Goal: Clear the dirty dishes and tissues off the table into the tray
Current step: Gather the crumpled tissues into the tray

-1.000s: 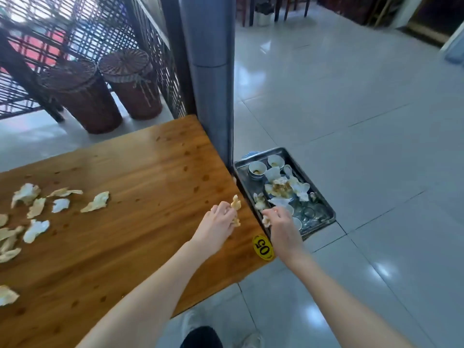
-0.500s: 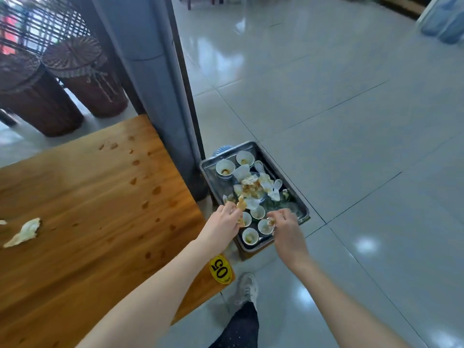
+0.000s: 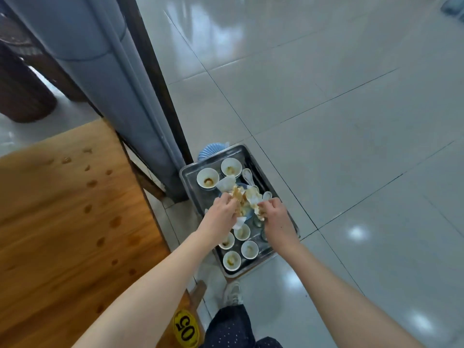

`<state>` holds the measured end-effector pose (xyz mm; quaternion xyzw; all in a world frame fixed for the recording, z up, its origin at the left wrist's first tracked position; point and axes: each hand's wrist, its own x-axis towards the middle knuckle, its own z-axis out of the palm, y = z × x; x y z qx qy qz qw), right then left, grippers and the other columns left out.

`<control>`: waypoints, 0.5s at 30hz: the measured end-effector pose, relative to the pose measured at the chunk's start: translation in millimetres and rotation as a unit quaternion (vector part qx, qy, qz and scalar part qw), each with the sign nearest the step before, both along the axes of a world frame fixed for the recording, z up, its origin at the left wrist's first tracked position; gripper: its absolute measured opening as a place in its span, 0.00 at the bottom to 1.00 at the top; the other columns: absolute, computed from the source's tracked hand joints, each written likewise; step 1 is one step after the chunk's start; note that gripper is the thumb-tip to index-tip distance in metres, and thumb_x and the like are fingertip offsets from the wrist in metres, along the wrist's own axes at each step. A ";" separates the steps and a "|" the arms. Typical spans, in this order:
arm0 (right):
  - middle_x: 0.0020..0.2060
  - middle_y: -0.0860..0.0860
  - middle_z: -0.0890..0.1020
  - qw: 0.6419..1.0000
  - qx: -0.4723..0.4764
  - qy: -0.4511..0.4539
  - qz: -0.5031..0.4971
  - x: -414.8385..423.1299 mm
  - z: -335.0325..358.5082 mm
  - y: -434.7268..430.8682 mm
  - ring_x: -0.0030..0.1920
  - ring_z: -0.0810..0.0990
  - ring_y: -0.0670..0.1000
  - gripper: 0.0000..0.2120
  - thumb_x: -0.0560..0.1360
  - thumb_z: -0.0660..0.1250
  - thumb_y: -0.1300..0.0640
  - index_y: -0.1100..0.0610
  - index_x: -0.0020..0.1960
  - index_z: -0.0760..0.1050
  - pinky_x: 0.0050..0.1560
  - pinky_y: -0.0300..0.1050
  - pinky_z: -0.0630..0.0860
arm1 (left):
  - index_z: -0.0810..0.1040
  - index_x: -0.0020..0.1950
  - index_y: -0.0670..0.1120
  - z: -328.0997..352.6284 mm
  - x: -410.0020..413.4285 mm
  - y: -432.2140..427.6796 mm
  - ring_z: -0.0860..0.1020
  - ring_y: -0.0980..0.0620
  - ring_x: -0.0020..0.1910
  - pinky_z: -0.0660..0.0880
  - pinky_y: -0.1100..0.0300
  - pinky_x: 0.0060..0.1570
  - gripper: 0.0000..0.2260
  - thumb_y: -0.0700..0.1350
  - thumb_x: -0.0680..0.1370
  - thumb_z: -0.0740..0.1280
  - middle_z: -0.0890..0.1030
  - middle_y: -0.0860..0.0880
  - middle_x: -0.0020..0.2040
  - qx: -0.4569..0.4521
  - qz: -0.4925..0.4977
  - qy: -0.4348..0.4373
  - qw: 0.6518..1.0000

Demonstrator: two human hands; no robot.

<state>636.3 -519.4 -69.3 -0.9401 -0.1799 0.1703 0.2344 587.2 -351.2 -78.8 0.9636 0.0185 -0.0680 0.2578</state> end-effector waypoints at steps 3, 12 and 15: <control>0.54 0.53 0.72 1.000 0.017 0.007 0.007 20.6 -0.5 7.9 0.52 0.72 0.53 0.22 0.69 0.59 0.76 0.59 0.59 0.74 0.51 0.48 0.76 | 0.71 0.63 0.39 1.9 22.1 1.8 0.70 0.43 0.54 0.69 0.55 0.54 0.12 0.36 0.79 0.61 0.70 0.43 0.61 -0.008 0.011 0.008 1.000; 0.55 0.54 0.71 0.997 -0.001 0.027 0.078 66.4 -2.8 21.4 0.54 0.71 0.53 0.19 0.71 0.57 0.76 0.60 0.57 0.73 0.52 0.49 0.75 | 0.73 0.61 0.41 -3.9 64.0 3.6 0.69 0.44 0.61 0.68 0.54 0.59 0.12 0.35 0.78 0.62 0.71 0.43 0.62 -0.022 0.051 0.030 0.998; 0.54 0.52 0.70 0.994 -0.020 0.036 0.103 79.3 -11.5 20.9 0.54 0.70 0.52 0.20 0.71 0.59 0.75 0.58 0.57 0.72 0.50 0.49 0.76 | 0.72 0.65 0.42 -9.3 72.3 4.3 0.67 0.45 0.63 0.67 0.56 0.62 0.15 0.35 0.78 0.62 0.70 0.44 0.63 -0.036 0.067 0.037 0.996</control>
